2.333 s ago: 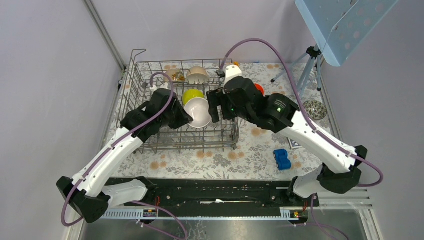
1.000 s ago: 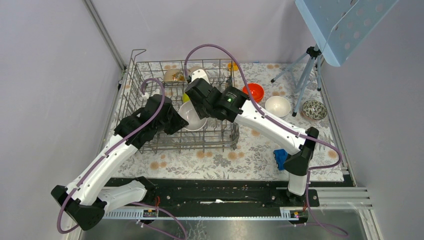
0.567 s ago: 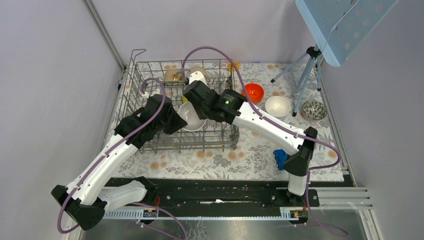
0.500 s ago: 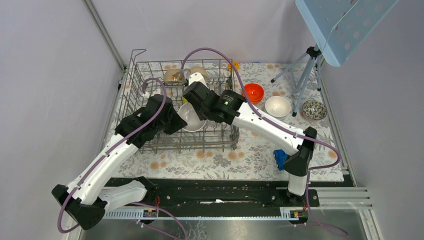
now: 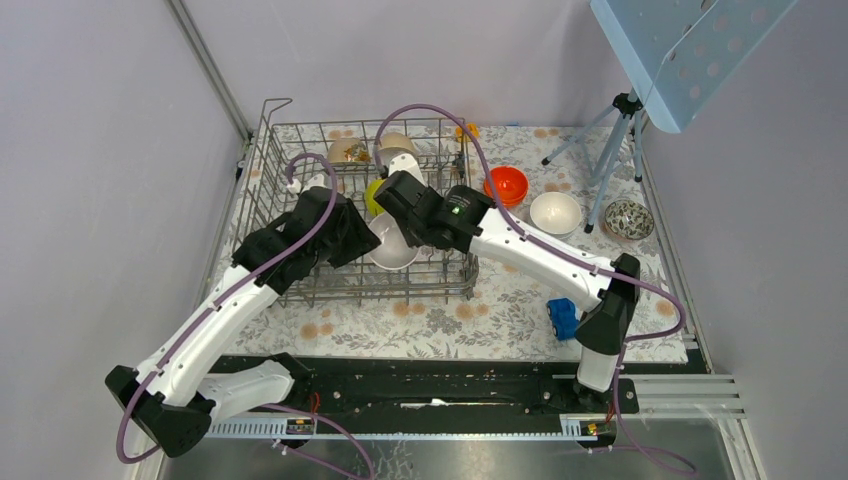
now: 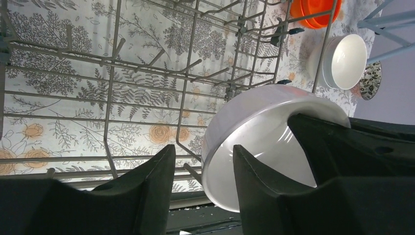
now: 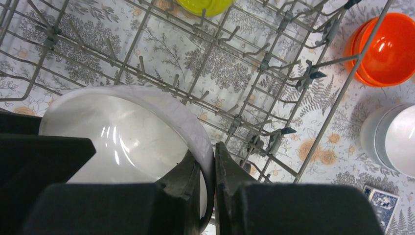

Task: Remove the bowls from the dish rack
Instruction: Place the bowl at the center of the board.

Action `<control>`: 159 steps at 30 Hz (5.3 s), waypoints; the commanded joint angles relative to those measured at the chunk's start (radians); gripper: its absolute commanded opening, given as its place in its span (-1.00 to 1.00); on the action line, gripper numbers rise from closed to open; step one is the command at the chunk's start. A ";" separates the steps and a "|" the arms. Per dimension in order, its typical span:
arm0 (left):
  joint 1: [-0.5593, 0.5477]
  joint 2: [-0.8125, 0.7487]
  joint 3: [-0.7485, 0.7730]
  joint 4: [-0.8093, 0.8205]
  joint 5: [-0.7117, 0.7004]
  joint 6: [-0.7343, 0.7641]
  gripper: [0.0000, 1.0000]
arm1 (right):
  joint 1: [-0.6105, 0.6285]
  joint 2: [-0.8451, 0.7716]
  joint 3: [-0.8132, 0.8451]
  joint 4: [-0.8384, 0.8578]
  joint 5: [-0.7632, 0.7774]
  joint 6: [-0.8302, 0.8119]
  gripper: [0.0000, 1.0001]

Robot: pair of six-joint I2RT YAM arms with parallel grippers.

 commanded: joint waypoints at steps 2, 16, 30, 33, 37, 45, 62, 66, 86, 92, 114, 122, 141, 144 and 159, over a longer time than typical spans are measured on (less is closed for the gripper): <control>0.001 -0.006 0.064 0.044 -0.037 0.073 0.00 | -0.023 -0.092 -0.032 0.064 -0.007 0.047 -1.00; -0.011 0.015 0.034 0.100 0.008 0.175 -0.21 | -0.077 -0.137 -0.092 0.115 -0.141 0.102 -1.00; -0.047 0.026 0.049 0.098 -0.038 0.206 -1.00 | -0.109 -0.160 -0.122 0.120 -0.215 0.108 -0.81; -0.047 0.034 0.064 0.074 -0.073 0.192 -1.00 | -0.109 -0.178 -0.124 0.109 -0.213 0.098 -0.34; -0.047 0.053 0.076 0.061 -0.097 0.183 -1.00 | -0.109 -0.199 -0.122 0.087 -0.206 0.091 -0.12; -0.047 0.088 0.090 0.058 -0.085 0.152 -1.00 | -0.110 -0.215 -0.135 0.070 -0.184 0.069 -0.15; -0.050 0.089 0.086 0.060 -0.053 0.120 -1.00 | -0.108 -0.158 -0.143 0.090 -0.237 0.065 -0.25; -0.052 0.087 0.086 0.061 -0.053 0.116 -1.00 | -0.109 -0.150 -0.153 0.090 -0.244 0.065 -0.42; -0.052 0.005 0.091 0.146 0.096 0.156 0.97 | -0.109 -0.380 -0.262 -0.021 -0.130 0.074 -1.00; -0.052 -0.085 0.093 0.186 0.019 0.186 0.97 | -0.108 -0.577 -0.464 -0.071 -0.037 0.132 -1.00; -0.052 -0.591 -0.362 0.411 0.019 0.270 0.98 | -0.772 -0.993 -0.954 0.168 -0.131 0.365 -1.00; -0.052 -0.635 -0.406 0.387 0.008 0.227 0.97 | -1.139 -1.028 -1.074 0.207 -0.238 0.553 -1.00; -0.052 -0.543 -0.505 0.404 -0.002 0.096 0.98 | -1.346 -0.950 -1.132 0.088 0.167 0.782 -1.00; -0.052 -0.524 -0.528 0.418 -0.009 0.091 0.98 | -1.393 -0.906 -1.130 0.132 0.159 0.762 -1.00; -0.052 -0.535 -0.540 0.409 -0.035 0.095 0.97 | -1.569 -0.785 -1.242 0.377 0.004 0.756 -1.00</control>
